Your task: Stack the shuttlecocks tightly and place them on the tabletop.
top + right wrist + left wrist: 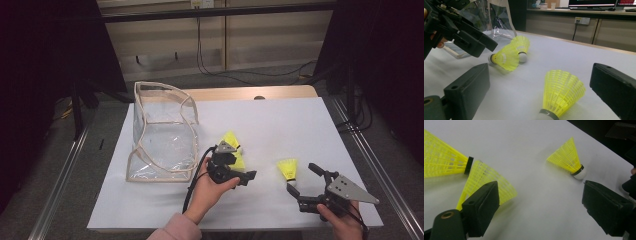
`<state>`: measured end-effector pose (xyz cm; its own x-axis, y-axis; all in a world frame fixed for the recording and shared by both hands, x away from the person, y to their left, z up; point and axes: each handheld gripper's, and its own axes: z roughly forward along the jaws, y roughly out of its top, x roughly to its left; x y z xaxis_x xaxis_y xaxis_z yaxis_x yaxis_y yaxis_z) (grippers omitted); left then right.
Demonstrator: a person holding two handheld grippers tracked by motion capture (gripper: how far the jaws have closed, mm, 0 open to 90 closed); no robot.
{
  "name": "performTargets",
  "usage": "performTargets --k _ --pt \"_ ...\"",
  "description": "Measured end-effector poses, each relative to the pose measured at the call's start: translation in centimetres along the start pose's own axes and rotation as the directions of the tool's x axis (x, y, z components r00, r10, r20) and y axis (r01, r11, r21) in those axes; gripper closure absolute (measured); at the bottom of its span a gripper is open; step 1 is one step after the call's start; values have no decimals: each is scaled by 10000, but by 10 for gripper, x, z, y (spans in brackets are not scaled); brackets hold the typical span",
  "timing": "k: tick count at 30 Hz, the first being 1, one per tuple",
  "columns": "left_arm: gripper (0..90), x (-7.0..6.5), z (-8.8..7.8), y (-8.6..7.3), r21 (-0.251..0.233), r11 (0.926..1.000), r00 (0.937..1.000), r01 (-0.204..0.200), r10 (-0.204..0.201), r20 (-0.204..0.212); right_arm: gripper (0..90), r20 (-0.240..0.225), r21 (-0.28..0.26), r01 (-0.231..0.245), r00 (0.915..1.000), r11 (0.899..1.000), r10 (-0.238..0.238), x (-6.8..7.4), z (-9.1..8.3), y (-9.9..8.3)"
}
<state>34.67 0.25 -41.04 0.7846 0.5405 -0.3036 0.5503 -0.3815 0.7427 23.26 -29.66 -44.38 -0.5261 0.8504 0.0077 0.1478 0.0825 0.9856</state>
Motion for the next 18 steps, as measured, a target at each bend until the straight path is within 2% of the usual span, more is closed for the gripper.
performTargets --k 2,3,4,5,6,7,9,10,11,12,13,14,15,16,17,18 --pt "141 -1 -2 -1 106 9999 10000 -11 10 32 27 -20 2 -26 10000 10000 26 0 0 0" --pt "137 0 -2 -2 -30 9998 9997 -196 196 150 27 3 -3 -30 10000 10000 30 0 0 0" --pt "134 -1 -3 -3 45 10000 9999 -74 73 152 27 -21 5 -8 10000 10000 8 0 0 0" --pt "132 -2 -2 -4 -89 10000 9998 -13 14 196 27 -22 7 -5 10000 10000 5 0 0 0" --pt "132 -2 -4 -4 128 9998 9996 -130 127 238 27 -9 14 -19 10000 10000 19 0 0 0" --pt "130 -2 -3 -6 -15 10000 9996 -89 89 276 27 -11 13 -20 10000 10000 20 0 0 0" --pt "125 -2 -5 -8 171 9998 9995 -111 106 289 27 -34 8 4 10000 10000 -4 0 0 0" --pt "124 -2 -5 -9 56 9998 9991 -202 200 375 27 -27 29 -22 10000 10000 22 0 0 0" --pt "120 -2 -5 -10 167 9997 9991 -151 144 391 27 -21 25 -5 10000 10000 5 0 0 0" --pt "115 -2 -5 -11 31 10000 9993 -65 63 362 27 -11 19 -13 10000 10000 13 0 0 0" --pt "114 0 -6 -11 207 9992 9982 -345 334 495 27 -33 20 -4 10000 10000 4 0 0 0" --pt "111 -2 -5 -13 14 9999 9983 -137 136 565 27 -29 23 -5 10000 10000 5 0 0 0" --pt "107 -2 -5 -14 109 9999 9984 -109 103 548 27 -17 37 -1 10000 10000 1 0 0 0" --pt "101 -2 -7 -14 308 9993 9978 -213 193 629 27 -10 61 -30 10000 10000 30 0 0 0" --pt "99 -2 -5 -16 89 9997 9974 -215 208 683 27 -16 59 -31 10000 10000 31 0 0 0" --pt "97 -3 -6 -16 174 9995 9970 -245 232 734 27 -31 36 7 10000 10000 -7 0 0 0"
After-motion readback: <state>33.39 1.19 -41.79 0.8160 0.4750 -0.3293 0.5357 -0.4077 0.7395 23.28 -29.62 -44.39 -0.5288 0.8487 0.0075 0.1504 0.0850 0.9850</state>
